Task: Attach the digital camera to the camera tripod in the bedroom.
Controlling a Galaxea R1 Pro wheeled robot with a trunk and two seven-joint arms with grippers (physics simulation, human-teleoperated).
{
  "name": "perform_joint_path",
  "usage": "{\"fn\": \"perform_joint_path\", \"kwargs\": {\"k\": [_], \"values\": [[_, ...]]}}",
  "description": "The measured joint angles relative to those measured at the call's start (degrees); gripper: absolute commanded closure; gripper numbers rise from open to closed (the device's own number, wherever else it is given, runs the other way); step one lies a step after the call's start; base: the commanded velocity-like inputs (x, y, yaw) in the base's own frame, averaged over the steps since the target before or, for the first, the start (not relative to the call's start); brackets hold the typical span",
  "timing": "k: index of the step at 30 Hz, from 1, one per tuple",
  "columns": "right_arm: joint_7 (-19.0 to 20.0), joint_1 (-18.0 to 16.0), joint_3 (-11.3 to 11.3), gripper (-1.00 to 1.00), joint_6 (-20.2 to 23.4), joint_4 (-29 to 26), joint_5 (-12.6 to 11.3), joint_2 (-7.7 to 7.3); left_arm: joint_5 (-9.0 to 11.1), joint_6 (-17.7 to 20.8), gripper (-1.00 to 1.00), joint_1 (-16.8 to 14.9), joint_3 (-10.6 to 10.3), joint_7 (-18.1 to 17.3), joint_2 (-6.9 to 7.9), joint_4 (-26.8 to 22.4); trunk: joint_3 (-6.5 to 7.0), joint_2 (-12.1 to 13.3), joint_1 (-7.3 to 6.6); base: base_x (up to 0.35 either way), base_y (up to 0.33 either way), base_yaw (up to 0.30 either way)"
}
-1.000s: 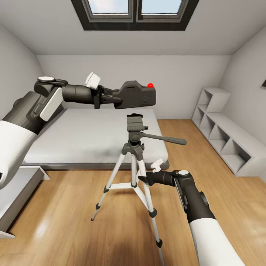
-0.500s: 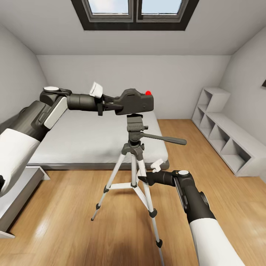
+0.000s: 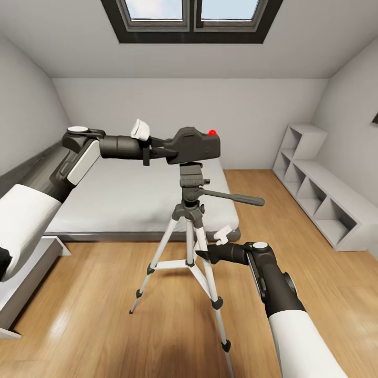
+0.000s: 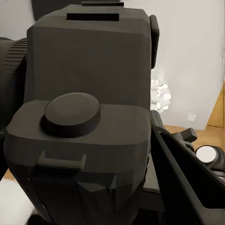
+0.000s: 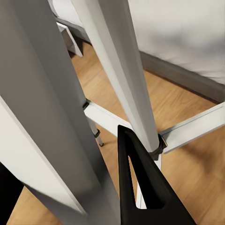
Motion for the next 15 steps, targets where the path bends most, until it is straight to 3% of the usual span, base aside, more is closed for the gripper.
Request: {"fn": "perform_joint_path", "kwargs": {"k": [4, 15], "values": [[-0.04, 0.00, 0.00, 1.00, 0.01, 0.04, 0.09, 0.12, -0.01, -0.97, 1.00, 0.00, 0.03, -1.09, 0.33, 0.70, 0.00, 0.00, 0.00, 0.000, 0.000, 0.000], [-0.26, 0.00, 0.21, 1.00, 0.13, -0.09, -1.37, -0.95, -0.02, 0.82, 1.00, 0.00, 0.13, 0.77, 0.99, -2.73, 0.00, 0.00, 0.00, 0.000, 0.000, 0.000]]}}
